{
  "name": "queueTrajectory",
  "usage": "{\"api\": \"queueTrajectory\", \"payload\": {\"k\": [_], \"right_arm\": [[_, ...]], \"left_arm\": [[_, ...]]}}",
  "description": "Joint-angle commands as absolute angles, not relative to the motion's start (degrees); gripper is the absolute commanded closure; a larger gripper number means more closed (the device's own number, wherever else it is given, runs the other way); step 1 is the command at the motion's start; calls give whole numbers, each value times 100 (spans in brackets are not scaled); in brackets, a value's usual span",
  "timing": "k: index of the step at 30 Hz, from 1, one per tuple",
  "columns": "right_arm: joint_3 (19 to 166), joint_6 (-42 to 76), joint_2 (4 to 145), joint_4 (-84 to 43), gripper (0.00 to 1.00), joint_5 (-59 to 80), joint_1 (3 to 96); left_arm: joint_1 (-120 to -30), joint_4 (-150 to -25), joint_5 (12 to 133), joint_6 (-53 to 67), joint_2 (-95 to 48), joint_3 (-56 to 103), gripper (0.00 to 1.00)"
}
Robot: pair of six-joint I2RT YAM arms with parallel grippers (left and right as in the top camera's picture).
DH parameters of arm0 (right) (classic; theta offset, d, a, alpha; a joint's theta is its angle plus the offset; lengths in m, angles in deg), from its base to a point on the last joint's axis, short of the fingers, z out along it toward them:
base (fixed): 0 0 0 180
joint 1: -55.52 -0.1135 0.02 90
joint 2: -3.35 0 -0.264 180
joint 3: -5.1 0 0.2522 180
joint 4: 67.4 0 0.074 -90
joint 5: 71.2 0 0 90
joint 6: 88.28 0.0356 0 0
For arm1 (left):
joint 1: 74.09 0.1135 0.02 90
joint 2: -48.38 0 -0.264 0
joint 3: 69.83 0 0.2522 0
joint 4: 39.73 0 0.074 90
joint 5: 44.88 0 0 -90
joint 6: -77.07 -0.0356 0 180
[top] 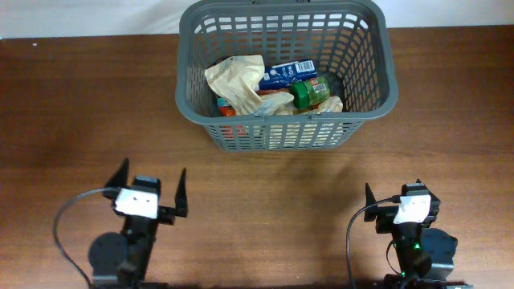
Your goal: Pack container
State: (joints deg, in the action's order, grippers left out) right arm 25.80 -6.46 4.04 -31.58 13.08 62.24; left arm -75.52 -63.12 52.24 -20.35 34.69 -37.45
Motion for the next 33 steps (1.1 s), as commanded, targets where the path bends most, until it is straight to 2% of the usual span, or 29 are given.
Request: {"api": "queueTrajectory", "payload": {"k": [1,8,33], "right_arm": [[2541,-686,355,-3153,1,1234,6268],[2541,-686,355,-3156,1,1234,6268],[2541,-686,355,-3153,1,1234,6268]], "left_arm": [[-7595,-6102,5329,-1961,4022,-4421,1],[-7598,-6159,5331,-1961,4822,-5284,1],[-7595,-6100,5326,-1963,4809,-5389,1]]}}
